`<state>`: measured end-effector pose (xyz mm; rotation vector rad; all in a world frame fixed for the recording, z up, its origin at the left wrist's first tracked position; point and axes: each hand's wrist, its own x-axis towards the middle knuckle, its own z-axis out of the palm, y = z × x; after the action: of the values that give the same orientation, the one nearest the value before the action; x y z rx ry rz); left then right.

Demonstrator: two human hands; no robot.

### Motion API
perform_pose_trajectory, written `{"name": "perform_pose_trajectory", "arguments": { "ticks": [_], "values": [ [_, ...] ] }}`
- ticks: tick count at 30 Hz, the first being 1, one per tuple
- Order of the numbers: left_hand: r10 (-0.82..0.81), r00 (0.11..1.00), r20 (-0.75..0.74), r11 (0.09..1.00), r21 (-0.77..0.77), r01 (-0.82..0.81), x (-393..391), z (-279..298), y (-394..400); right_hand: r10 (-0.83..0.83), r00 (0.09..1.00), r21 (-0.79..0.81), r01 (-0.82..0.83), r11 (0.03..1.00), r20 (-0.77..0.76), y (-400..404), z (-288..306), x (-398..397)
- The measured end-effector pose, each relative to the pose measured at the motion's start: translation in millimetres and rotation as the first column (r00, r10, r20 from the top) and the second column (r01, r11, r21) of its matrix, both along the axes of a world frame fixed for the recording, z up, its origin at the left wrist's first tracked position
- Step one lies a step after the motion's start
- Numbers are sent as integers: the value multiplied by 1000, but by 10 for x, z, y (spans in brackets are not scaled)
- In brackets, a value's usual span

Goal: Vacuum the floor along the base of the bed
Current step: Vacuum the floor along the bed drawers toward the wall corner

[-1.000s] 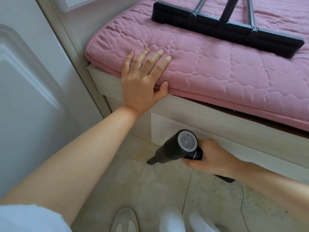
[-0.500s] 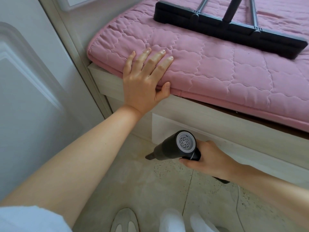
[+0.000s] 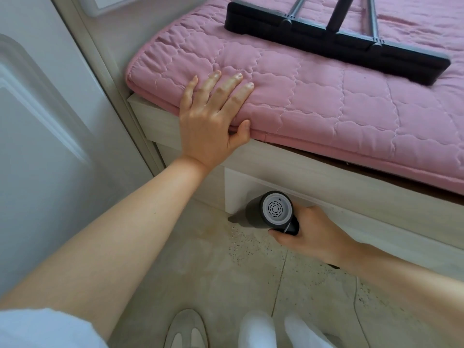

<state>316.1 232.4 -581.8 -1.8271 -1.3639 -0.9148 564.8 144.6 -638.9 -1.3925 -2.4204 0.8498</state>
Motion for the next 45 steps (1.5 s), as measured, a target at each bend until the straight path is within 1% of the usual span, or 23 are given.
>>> {"name": "perform_pose_trajectory", "arguments": {
  "ticks": [3,6,8,10,13,15,18,19,21,23,26,32,34,38,42,45],
  "values": [
    [-3,1000,8,999,-32,4,10,19,-33,-10,1000,-16,10,1000,-16,-10,34,1],
    [6,998,62,997,-79,-1,66,45,-104,-17,1000,-32,17,999,-16,14,95,-17],
    [31,995,97,992,-127,-18,129,83,-174,-3,1000,-35,3,999,2,38,133,-27],
    [46,995,91,980,-197,-27,145,157,-226,5,1000,-58,-3,998,30,42,147,-15],
    [43,998,-45,957,-286,-55,67,279,-258,18,996,-90,-10,996,82,18,160,24],
    [26,990,-135,933,-353,-73,22,358,-271,12,996,-133,-1,991,89,-9,175,52],
    [20,980,-198,883,-457,-110,30,529,-277,13,993,-198,11,980,117,-18,217,42],
    [25,983,-182,860,-498,-114,70,600,-282,10,992,-203,17,979,129,-20,236,36],
    [79,992,-96,801,-587,-121,168,690,-314,-5,990,-215,35,976,138,-22,264,0],
    [147,989,-16,764,-633,-124,266,645,-367,-12,991,-229,43,973,134,-38,269,-29],
    [169,985,15,770,-625,-123,335,534,-446,-15,990,-239,48,970,139,-65,245,-29],
    [147,989,7,796,-594,-114,291,503,-426,-45,991,-246,74,966,123,-61,193,-66],
    [155,988,20,799,-591,-113,346,466,-460,-33,992,-212,60,976,126,-35,161,-128],
    [158,987,18,769,-629,-112,376,485,-501,5,981,-183,31,983,192,37,189,-269],
    [150,989,-5,767,-630,-120,360,526,-482,19,968,-234,42,971,251,29,188,-302],
    [138,990,-4,758,-644,-108,344,566,-455,37,961,-264,38,964,273,-33,184,-166]
  ]
}}
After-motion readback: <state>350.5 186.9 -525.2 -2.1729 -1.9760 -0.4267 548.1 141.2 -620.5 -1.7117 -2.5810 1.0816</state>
